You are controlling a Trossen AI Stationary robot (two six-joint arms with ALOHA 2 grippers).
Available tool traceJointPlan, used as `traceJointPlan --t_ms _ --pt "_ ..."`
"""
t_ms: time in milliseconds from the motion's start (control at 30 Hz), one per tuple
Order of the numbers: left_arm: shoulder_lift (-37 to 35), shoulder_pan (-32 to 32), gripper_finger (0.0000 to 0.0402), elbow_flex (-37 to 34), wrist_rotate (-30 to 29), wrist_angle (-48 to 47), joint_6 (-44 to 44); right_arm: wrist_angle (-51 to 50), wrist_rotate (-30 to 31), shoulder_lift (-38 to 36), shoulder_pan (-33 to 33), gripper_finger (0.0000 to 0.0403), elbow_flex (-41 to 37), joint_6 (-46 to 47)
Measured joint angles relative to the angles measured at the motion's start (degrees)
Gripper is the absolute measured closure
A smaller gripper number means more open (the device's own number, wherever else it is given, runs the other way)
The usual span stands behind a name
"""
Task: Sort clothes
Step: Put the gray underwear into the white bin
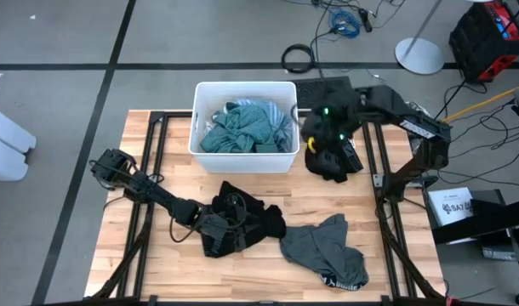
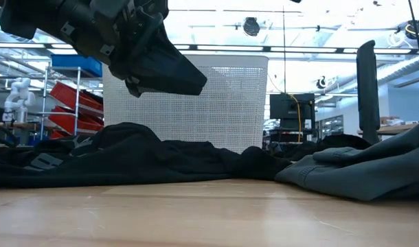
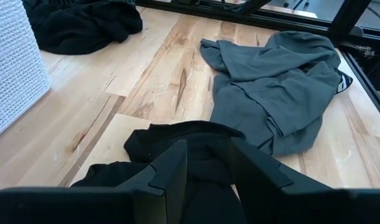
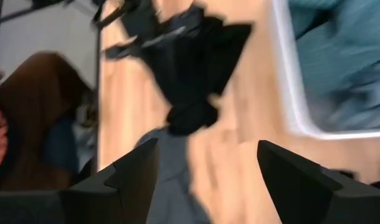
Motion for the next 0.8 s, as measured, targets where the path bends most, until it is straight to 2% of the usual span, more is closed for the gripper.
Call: traceJointPlan --t_ms 400,633,800 --pt "0.0 0.0 0.0272 0.0 -0.1 0.7 -0.1 0.0 1.2 0.0 22.1 0.0144 0.0 16.5" --pt "0.0 0.0 0.0272 0.0 -0.1 1.9 -0.4 -0.1 13.3 0.0 34.9 0.0144 0.0 26.1" --pt "0.0 0.0 0.0272 0.0 0.6 6.1 1.9 0.4 18.8 0.3 43.7 0.0144 -2.1 35.6"
